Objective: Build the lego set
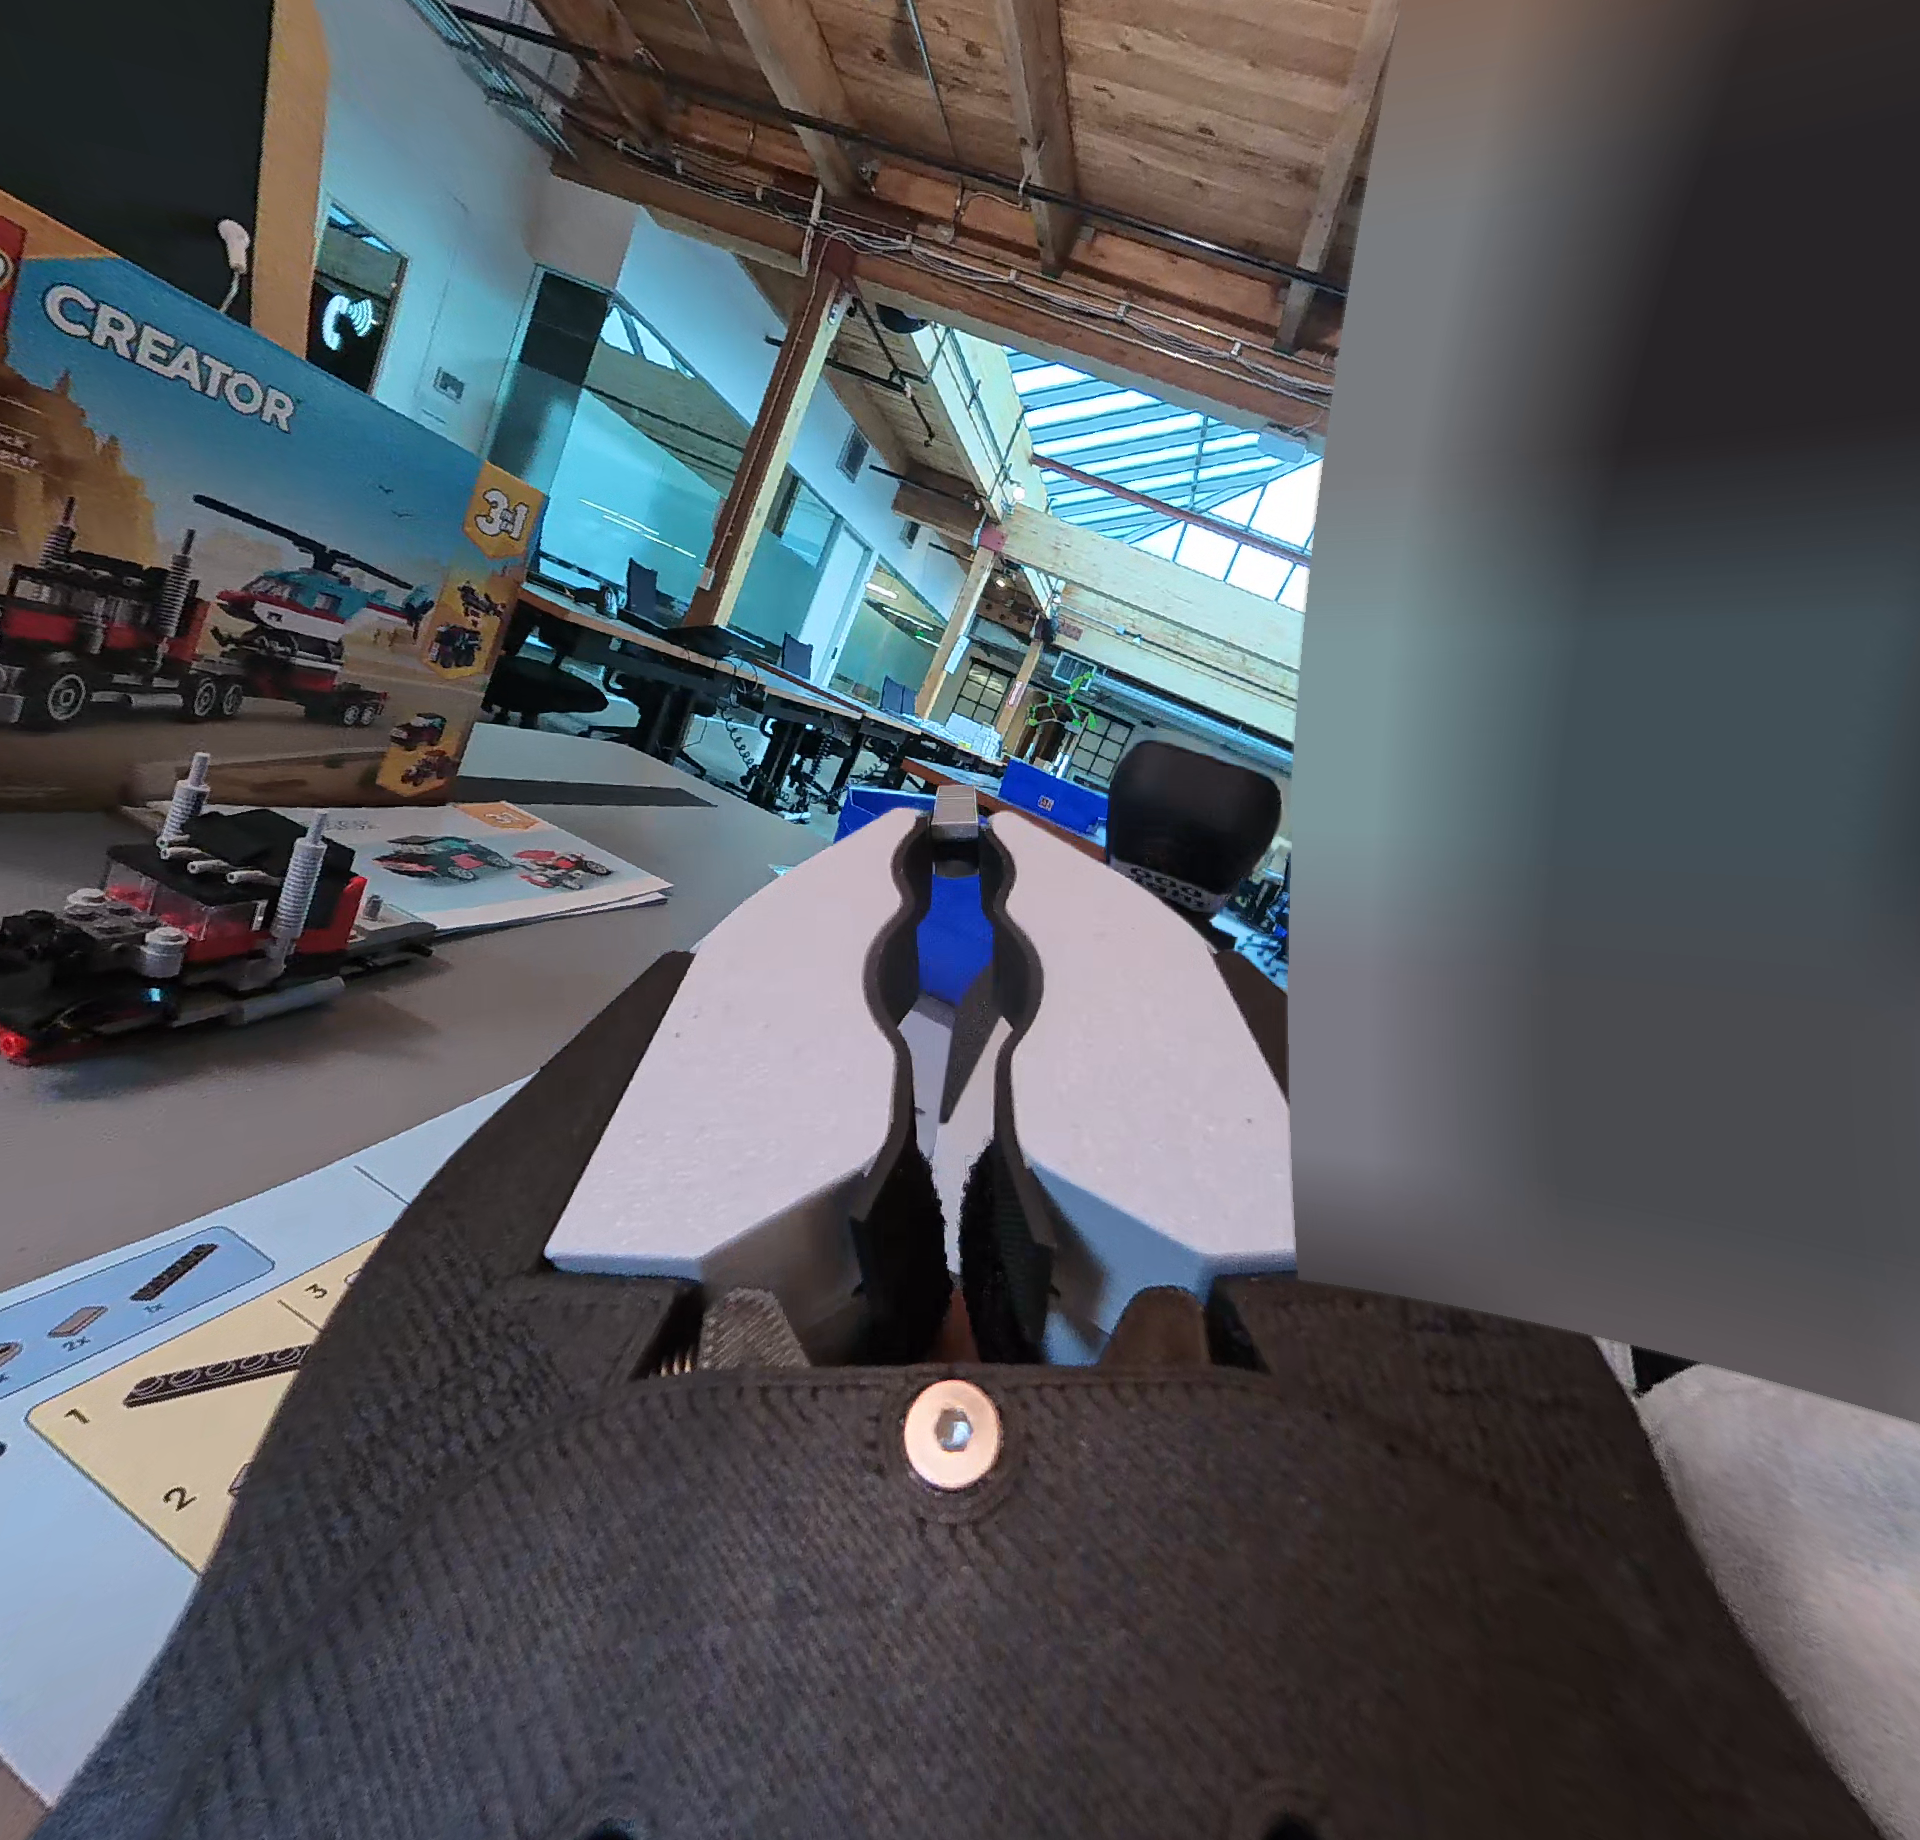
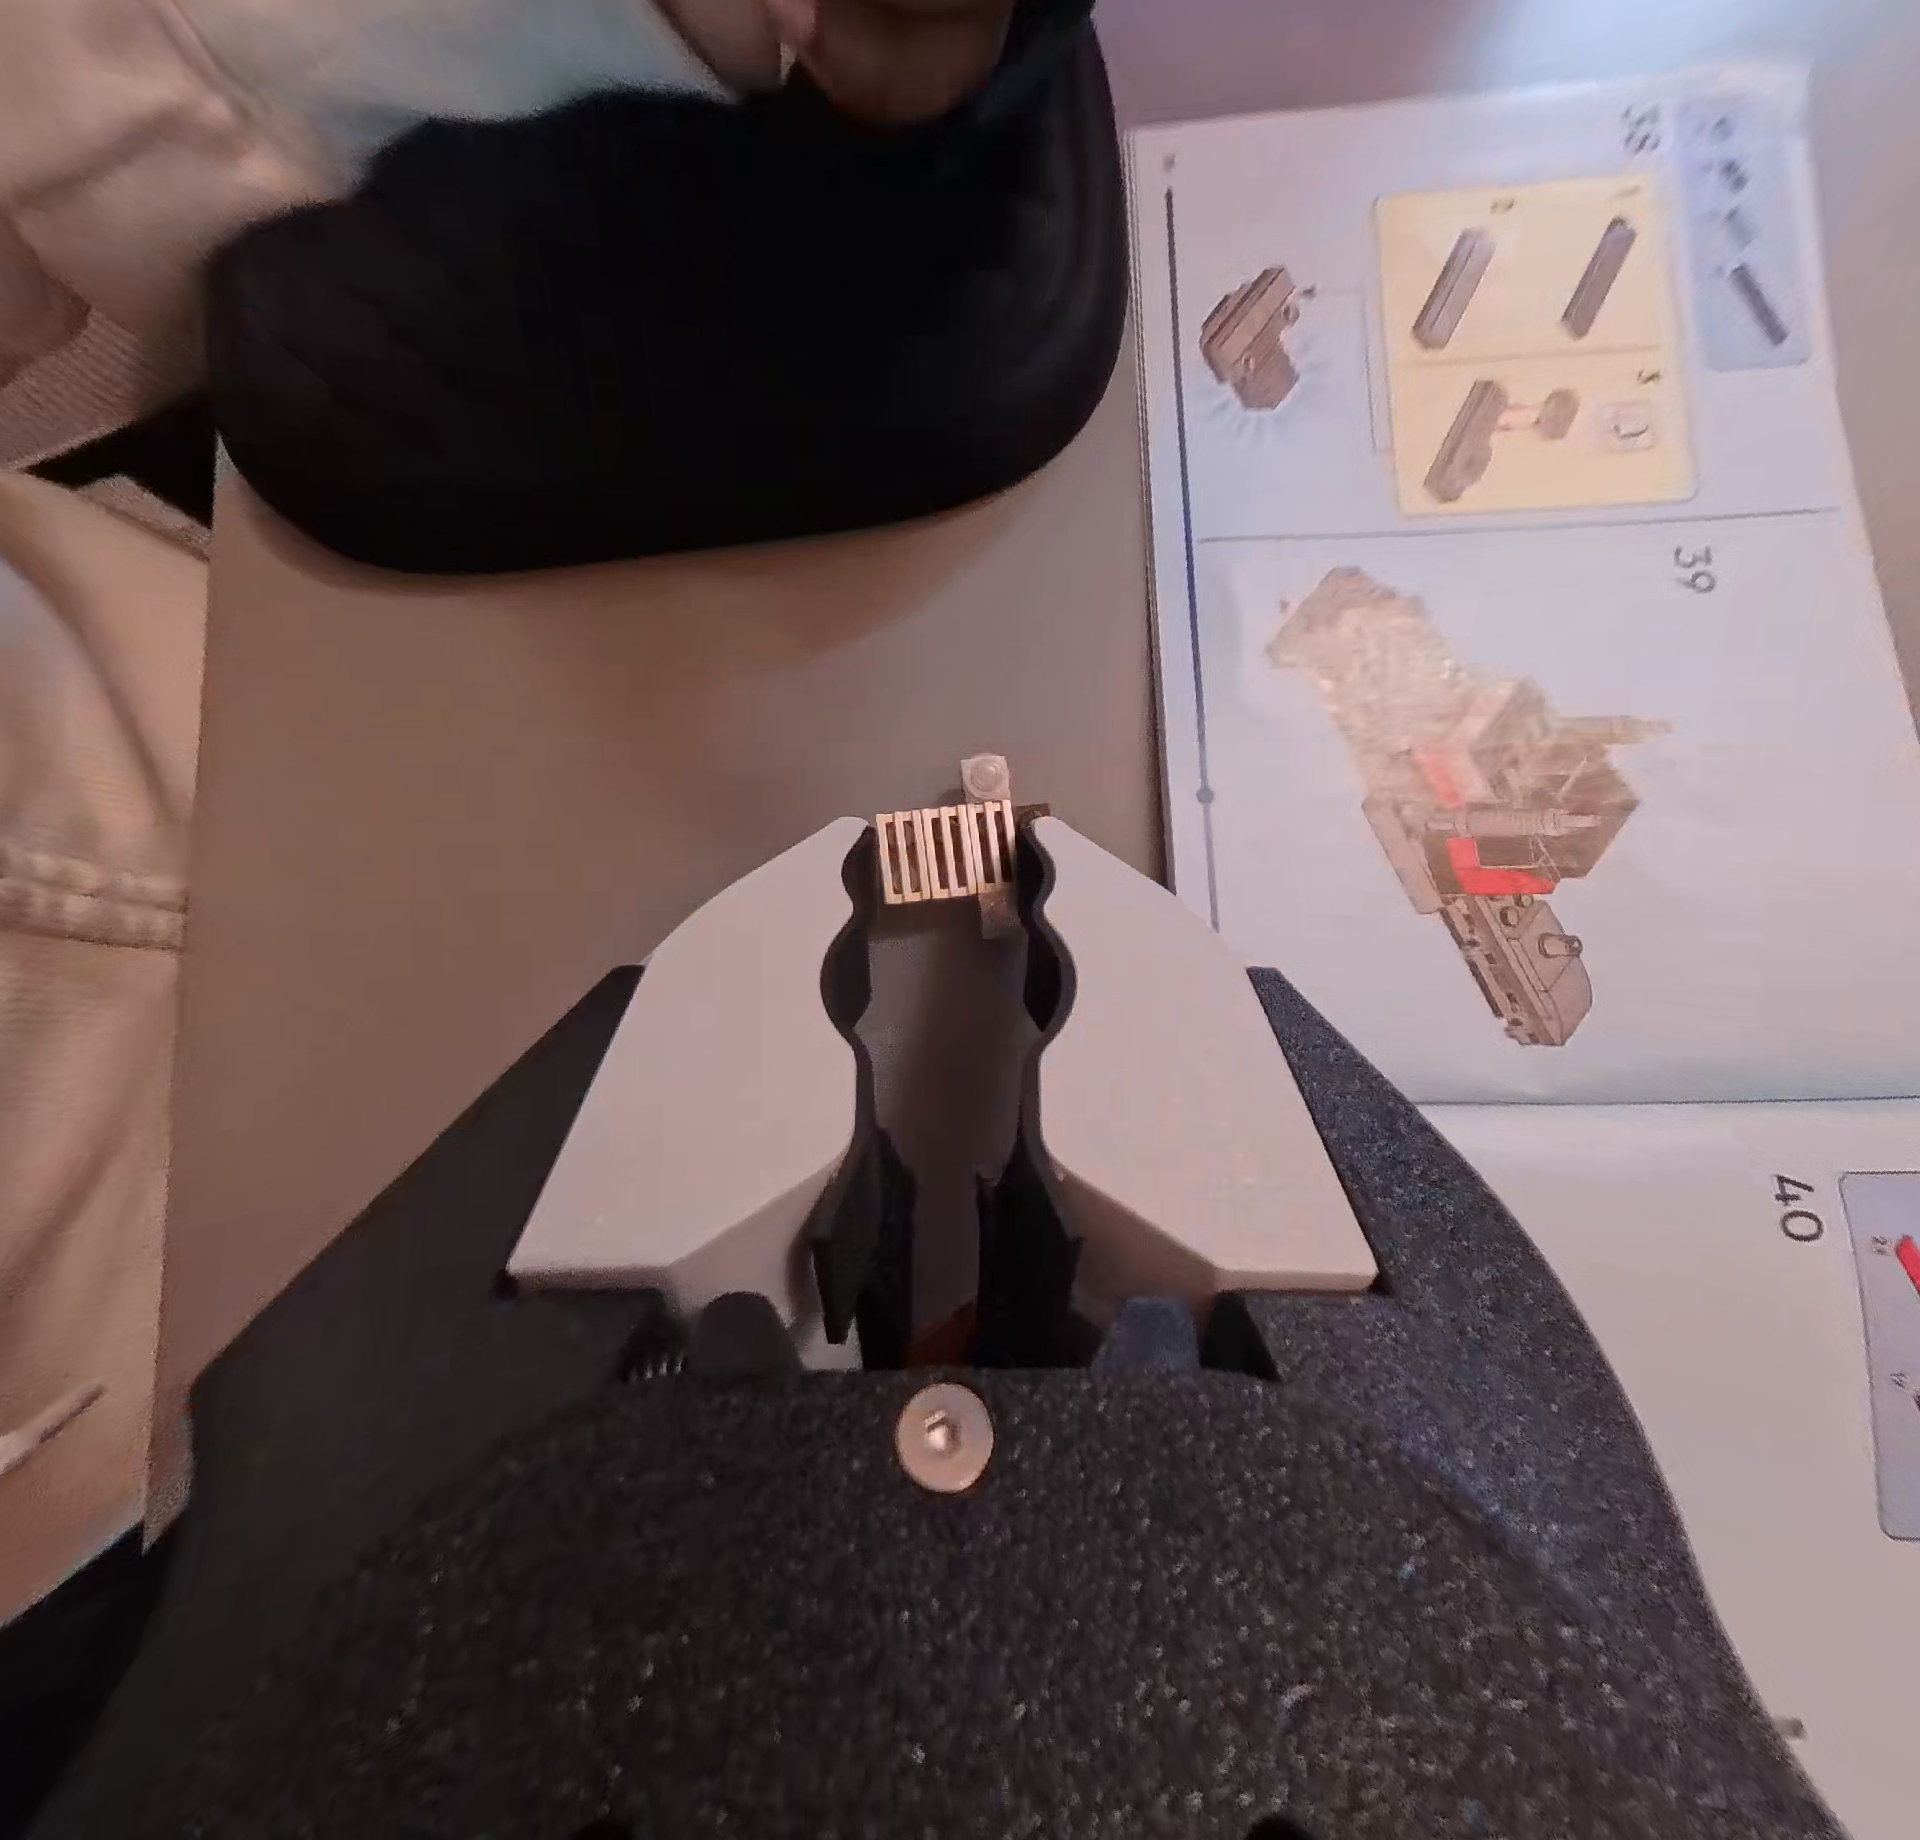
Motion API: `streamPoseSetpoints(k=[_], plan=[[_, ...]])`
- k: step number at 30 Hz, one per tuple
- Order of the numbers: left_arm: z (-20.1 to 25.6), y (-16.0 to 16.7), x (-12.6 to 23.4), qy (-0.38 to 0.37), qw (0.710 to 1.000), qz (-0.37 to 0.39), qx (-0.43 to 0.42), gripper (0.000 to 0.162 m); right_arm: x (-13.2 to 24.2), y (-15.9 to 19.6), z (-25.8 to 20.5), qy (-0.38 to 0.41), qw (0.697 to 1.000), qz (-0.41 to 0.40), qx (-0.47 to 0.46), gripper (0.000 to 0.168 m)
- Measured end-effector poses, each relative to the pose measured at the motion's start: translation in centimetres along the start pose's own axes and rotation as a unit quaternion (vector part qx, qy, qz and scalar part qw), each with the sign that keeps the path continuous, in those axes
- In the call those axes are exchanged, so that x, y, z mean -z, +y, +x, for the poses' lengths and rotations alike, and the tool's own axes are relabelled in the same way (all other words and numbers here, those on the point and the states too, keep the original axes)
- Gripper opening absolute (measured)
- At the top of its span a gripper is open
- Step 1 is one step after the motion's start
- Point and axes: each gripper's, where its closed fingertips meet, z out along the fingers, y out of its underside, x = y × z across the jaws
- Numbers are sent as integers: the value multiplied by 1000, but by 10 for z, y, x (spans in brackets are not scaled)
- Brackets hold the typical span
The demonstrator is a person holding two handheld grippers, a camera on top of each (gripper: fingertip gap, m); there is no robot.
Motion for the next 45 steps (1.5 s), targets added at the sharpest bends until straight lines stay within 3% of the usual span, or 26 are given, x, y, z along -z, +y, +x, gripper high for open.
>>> streamPoseSetpoints(k=[2, 5, 10, 14, 16, 19, 25, 31, 37, 41, 45], plan=[[1, 2, -1, 0, 1000, -6, -5, 8, 0, -1, -3, -8, 1000, 5, -10, 27], [2, 3, -1, 4, 1000, -11, -9, 8, 9, -5, -5, -27, 999, 30, -35, 42], [5, 5, -2, 15, 1000, -21, -11, 8, 46, -25, 8, -49, 984, 149, -82, 35], [16, 16, -8, 38, 997, -58, -46, 8, 85, -67, 20, -66, 951, 291, -87, 25], [22, 21, -10, 48, 994, -73, -71, 8, 94, -83, 20, -79, 941, 320, -73, 26], [27, 26, -12, 58, 990, -88, -97, 8, 93, -96, 18, -91, 939, 326, -57, 27], [33, 35, -14, 73, 984, -112, -117, 8, 86, -94, 10, -74, 951, 301, 18, 12], [37, 41, -15, 90, 980, -132, -118, 9, 85, -87, 6, -91, 947, 308, 2, 8], [9, 9, -7, 3, 997, -43, -70, 54, 79, -55, 28, -72, 948, 305, -59, 8], [-7, -17, 7, -14, 998, 47, 25, 75, 68, -37, 34, -77, 948, 295, -92, 8], [-7, -22, 9, -18, 998, 51, 16, 83, 63, -35, 37, -65, 957, 269, -85, 8]])
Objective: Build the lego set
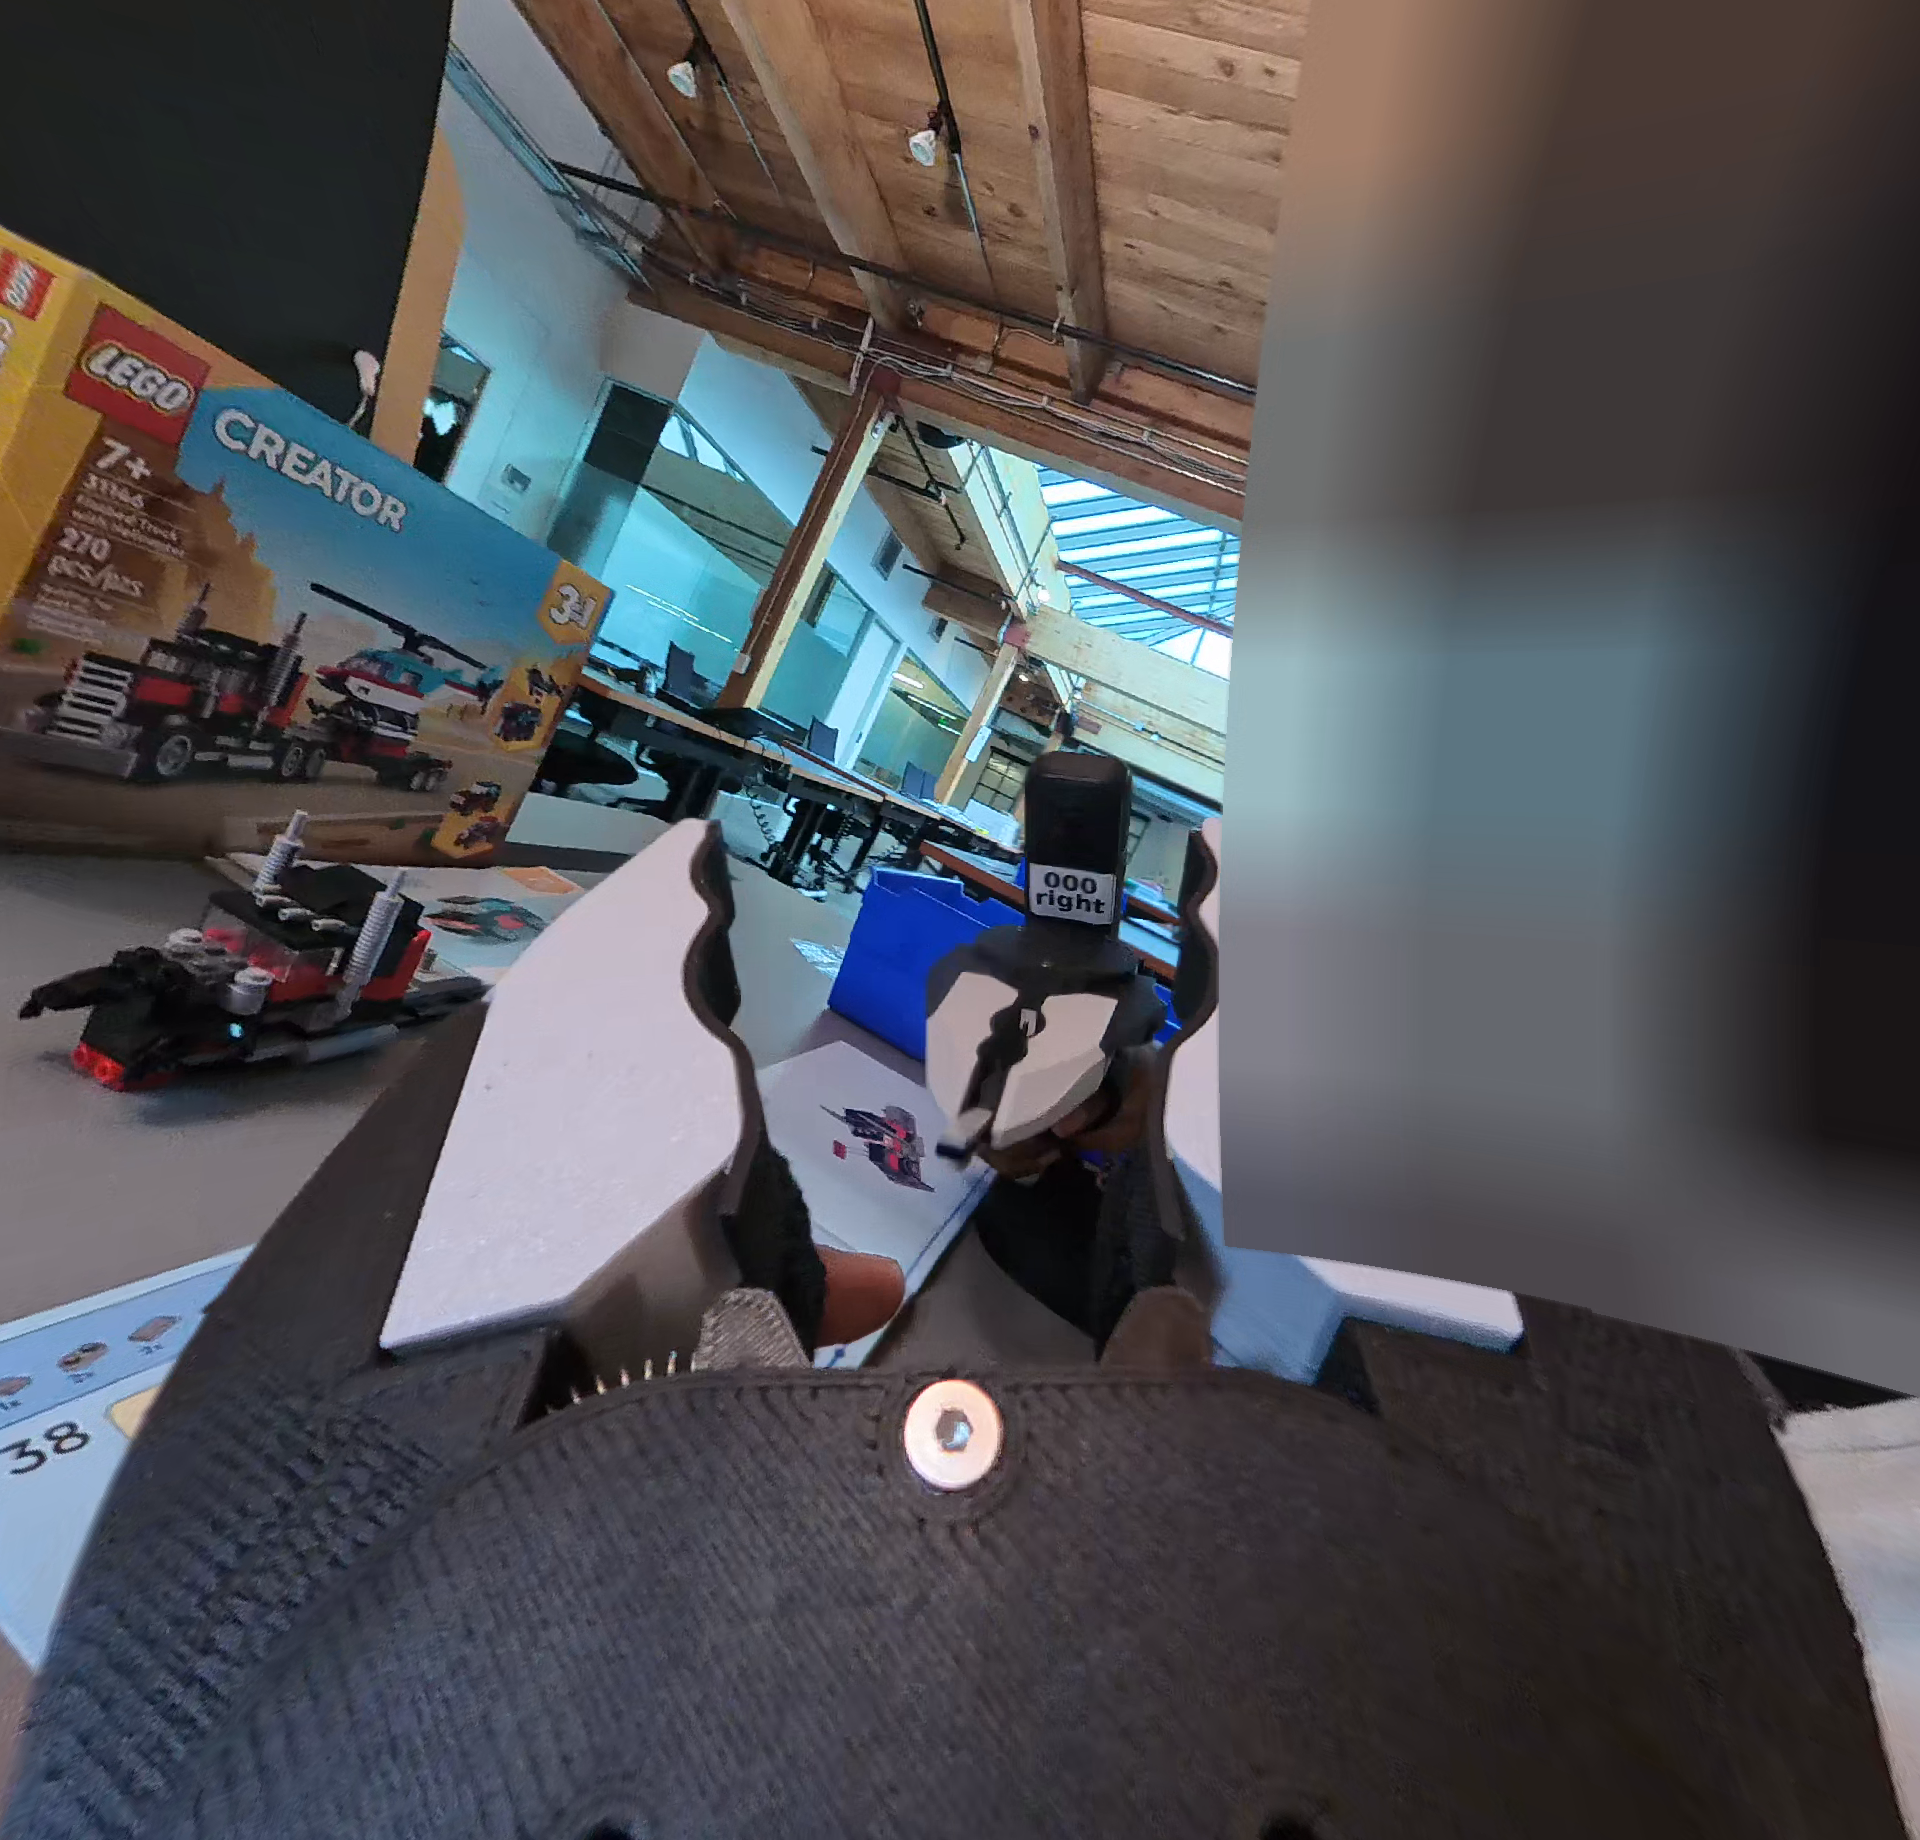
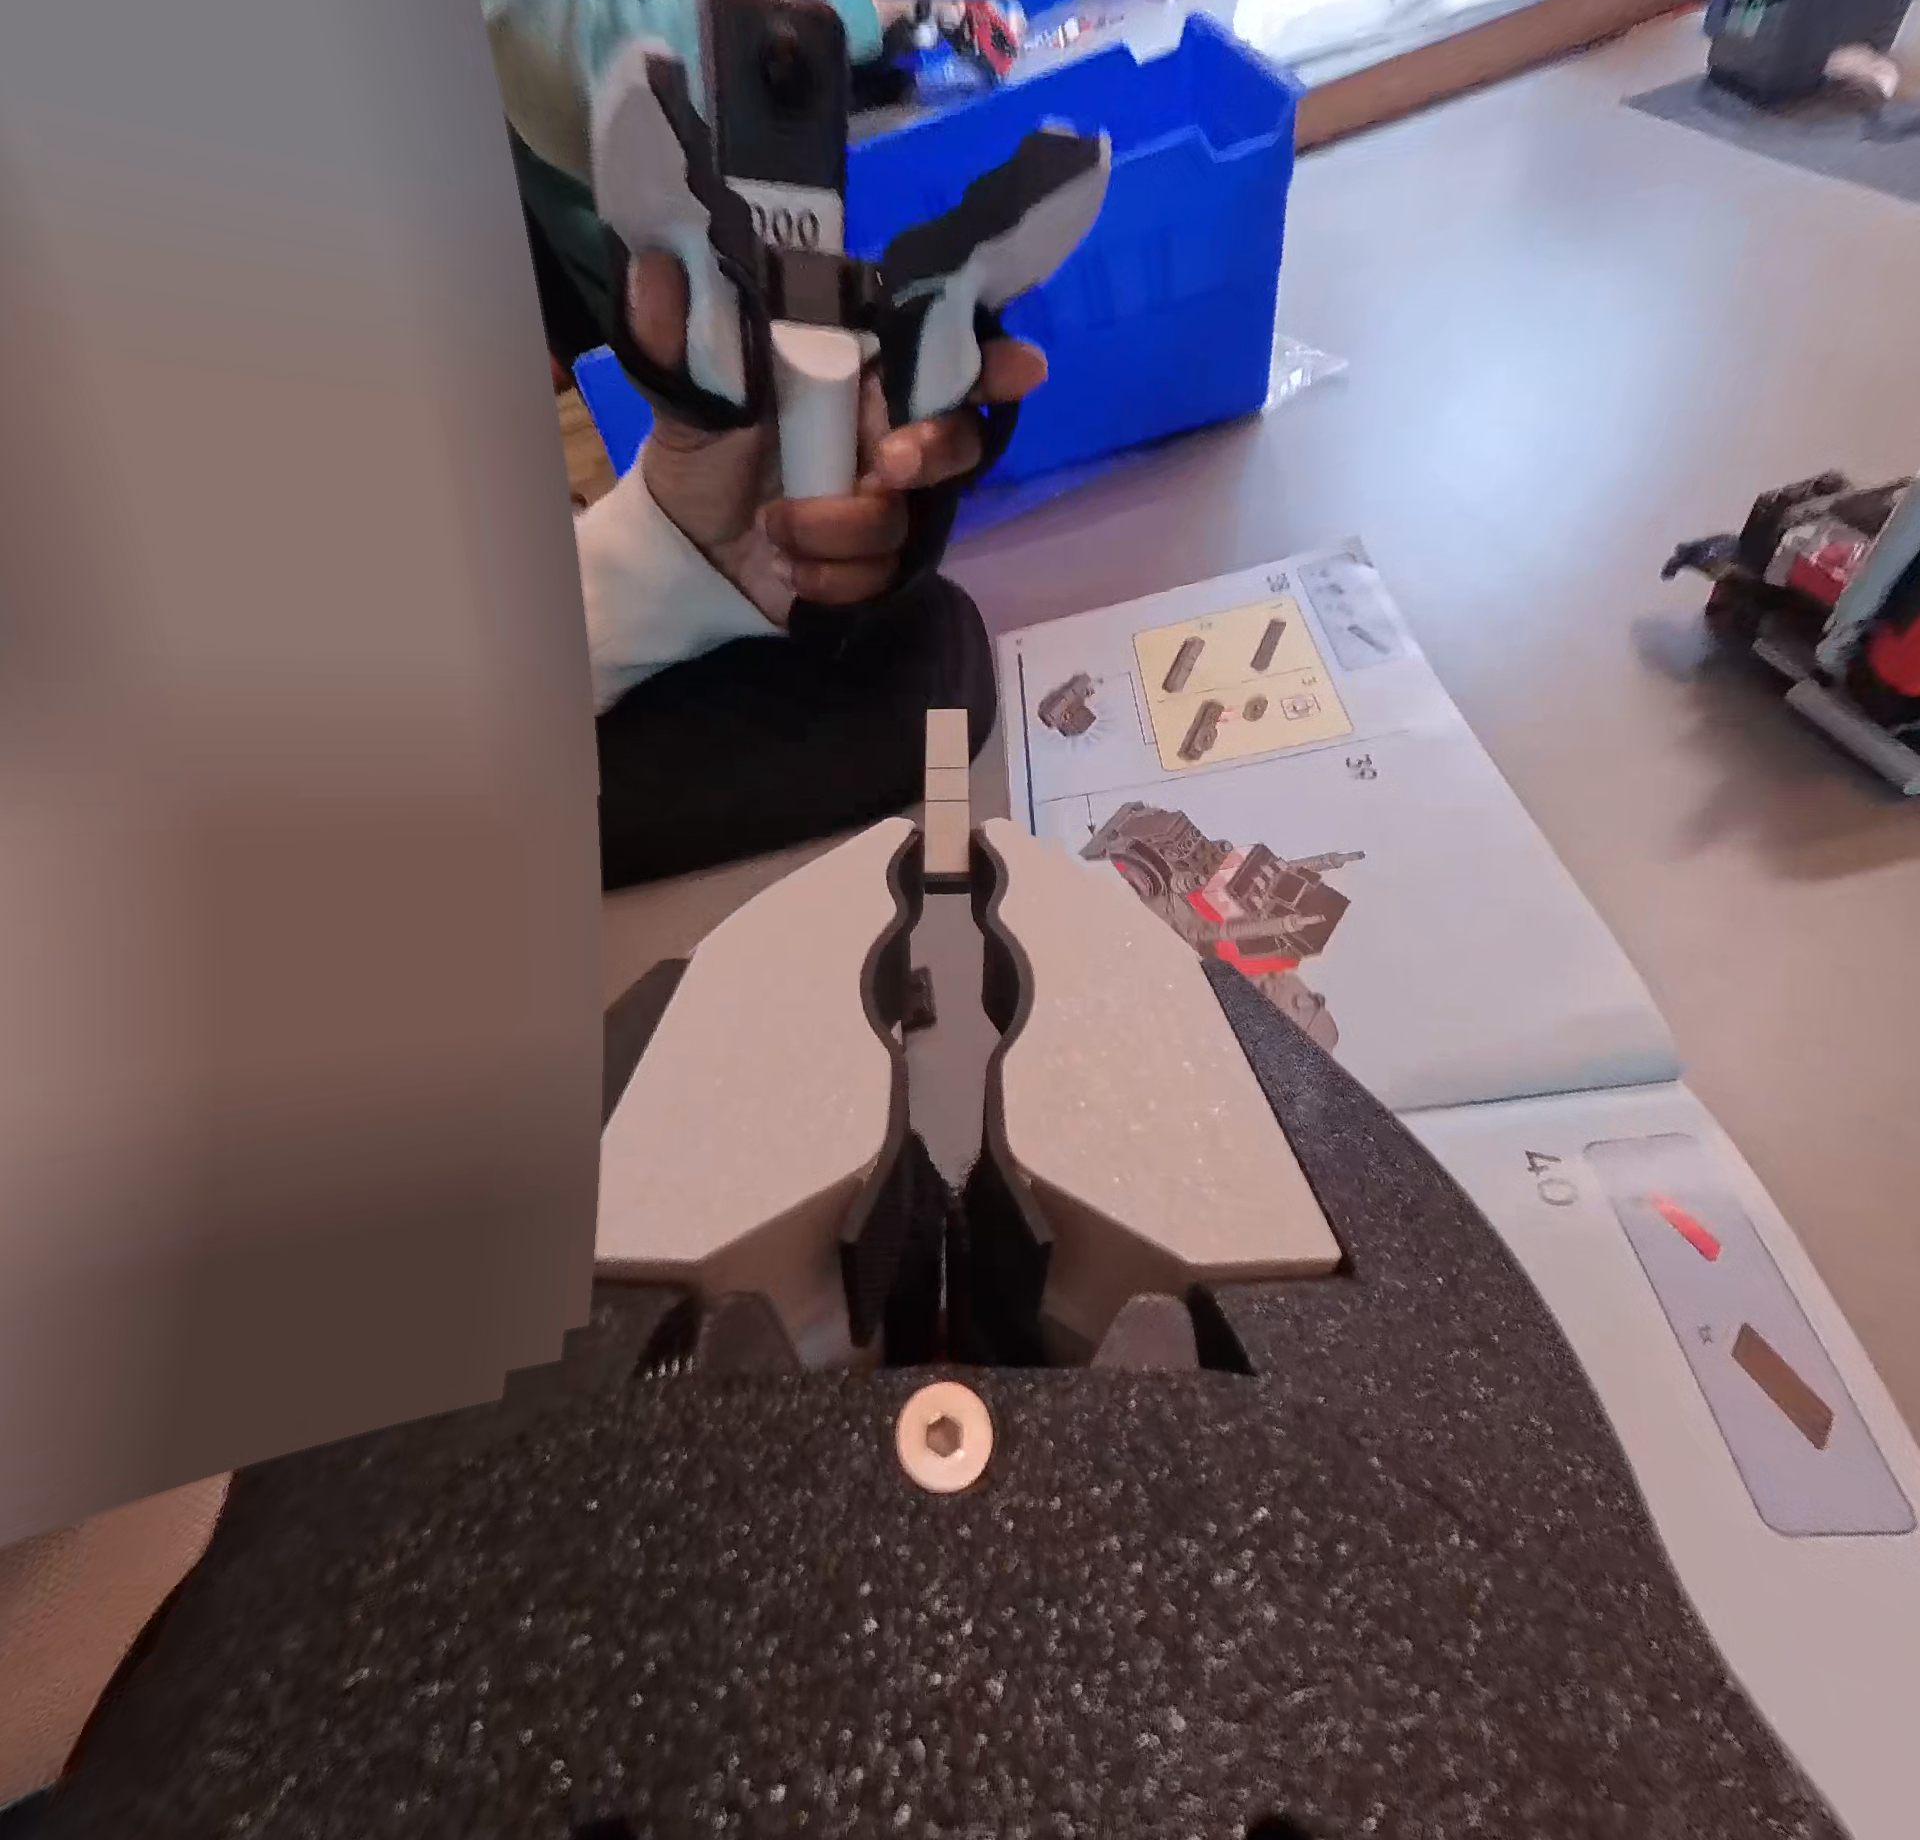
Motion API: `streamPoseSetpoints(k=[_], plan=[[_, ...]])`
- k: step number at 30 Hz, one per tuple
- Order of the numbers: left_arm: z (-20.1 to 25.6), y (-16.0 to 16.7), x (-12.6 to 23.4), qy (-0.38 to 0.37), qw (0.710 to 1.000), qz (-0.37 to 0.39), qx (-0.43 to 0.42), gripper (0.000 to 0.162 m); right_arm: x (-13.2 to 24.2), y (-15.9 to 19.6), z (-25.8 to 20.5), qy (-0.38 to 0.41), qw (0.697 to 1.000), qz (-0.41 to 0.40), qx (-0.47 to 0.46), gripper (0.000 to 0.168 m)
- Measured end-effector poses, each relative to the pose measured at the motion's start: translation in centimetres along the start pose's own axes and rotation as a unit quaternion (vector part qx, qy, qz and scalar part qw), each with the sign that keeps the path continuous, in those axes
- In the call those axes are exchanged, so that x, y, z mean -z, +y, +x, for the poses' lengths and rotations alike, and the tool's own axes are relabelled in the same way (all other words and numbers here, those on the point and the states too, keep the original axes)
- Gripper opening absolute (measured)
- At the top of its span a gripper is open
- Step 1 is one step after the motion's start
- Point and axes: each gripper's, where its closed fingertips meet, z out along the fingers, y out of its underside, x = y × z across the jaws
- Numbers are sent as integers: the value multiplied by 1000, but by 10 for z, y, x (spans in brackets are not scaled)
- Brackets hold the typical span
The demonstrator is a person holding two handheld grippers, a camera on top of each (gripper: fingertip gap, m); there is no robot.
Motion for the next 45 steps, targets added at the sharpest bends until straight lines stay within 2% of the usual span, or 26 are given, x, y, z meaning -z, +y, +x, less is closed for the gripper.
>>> streamPoseSetpoints(k=[10, 23, 32, 38, 45], plan=[[-4, 3, 0, -18, 1000, -10, -7, 81, -13, 47, -9, 4, 983, -182, 29, 8], [2, 25, -7, -15, 996, -77, -49, 69, -22, 65, -8, 1, 968, -247, 44, 8], [12, 40, -10, 6, 989, -126, -83, 53, -17, 67, -12, -13, 964, -260, 52, 10], [23, 78, -15, 43, 963, -247, -96, 43, -14, 68, -14, -28, 962, -266, 49, 9], [30, 133, -8, 87, 890, -429, -126, 16, -8, 68, -16, -21, 965, -257, 40, 9]])
